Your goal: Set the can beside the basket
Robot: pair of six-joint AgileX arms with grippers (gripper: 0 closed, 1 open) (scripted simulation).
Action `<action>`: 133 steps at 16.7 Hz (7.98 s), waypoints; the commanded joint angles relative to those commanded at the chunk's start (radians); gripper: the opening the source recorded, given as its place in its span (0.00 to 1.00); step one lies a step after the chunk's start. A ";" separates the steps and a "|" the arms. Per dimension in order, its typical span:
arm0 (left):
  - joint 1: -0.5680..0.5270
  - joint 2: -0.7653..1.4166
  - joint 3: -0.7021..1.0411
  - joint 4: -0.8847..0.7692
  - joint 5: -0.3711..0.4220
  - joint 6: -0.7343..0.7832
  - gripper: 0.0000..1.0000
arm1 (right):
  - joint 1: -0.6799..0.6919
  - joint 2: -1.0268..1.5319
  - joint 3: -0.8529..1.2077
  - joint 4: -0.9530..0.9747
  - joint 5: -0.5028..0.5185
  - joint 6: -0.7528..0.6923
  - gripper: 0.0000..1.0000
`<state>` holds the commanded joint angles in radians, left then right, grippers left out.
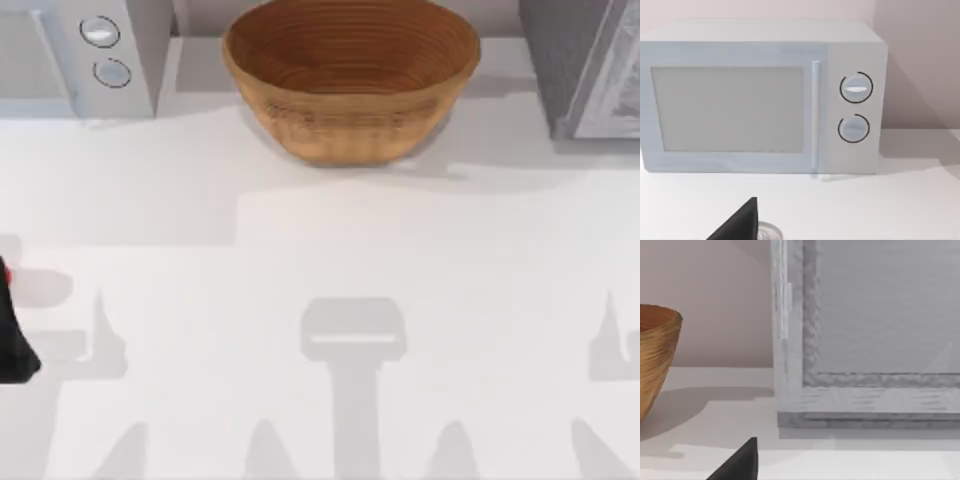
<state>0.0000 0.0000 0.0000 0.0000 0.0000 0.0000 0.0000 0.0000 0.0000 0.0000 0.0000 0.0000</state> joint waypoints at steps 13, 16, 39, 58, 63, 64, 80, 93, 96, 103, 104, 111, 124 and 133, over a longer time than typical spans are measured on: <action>0.016 0.622 0.470 -0.373 -0.012 0.335 1.00 | 0.000 0.000 0.000 0.000 0.000 0.000 1.00; 0.031 0.923 0.658 -0.590 -0.004 0.478 1.00 | 0.000 0.000 0.000 0.000 0.000 0.000 1.00; 0.149 1.949 1.602 -1.219 0.002 0.964 1.00 | 0.000 0.000 0.000 0.000 0.000 0.000 1.00; 0.156 2.002 1.436 -1.003 0.002 0.968 0.47 | 0.000 0.000 0.000 0.000 0.000 0.000 1.00; 0.156 2.002 1.436 -1.003 0.002 0.968 0.10 | 0.000 0.000 0.000 0.000 0.000 0.000 1.00; 0.156 2.002 1.436 -1.003 0.002 0.968 0.02 | 0.000 0.000 0.000 0.000 0.000 0.000 1.00; 0.041 2.064 1.525 -1.050 0.002 0.753 0.00 | 0.000 0.000 0.000 0.000 0.000 0.000 1.00; -0.504 2.249 1.850 -1.216 0.012 -0.379 0.00 | 0.000 0.000 0.000 0.000 0.000 0.000 1.00; -0.589 2.258 1.896 -1.229 0.010 -0.534 0.00 | 0.000 0.000 0.000 0.000 0.000 0.000 1.00; -0.620 2.256 1.912 -1.230 0.008 -0.591 0.00 | 0.000 0.000 0.000 0.000 0.000 0.000 1.00; -0.620 2.256 1.910 -1.227 0.008 -0.591 0.00 | 0.000 0.000 0.000 0.000 0.000 0.000 1.00; -0.624 2.261 1.890 -1.202 0.007 -0.594 0.00 | 0.000 0.000 0.000 0.000 0.000 0.000 1.00; -0.624 2.261 1.890 -1.202 0.007 -0.594 0.83 | 0.000 0.000 0.000 0.000 0.000 0.000 1.00; -0.624 2.261 1.890 -1.202 0.007 -0.594 1.00 | 0.000 0.000 0.000 0.000 0.000 0.000 1.00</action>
<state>-0.6240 2.2607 1.8901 -1.2017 0.0072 -0.5938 0.0000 0.0000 0.0000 0.0000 0.0000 0.0000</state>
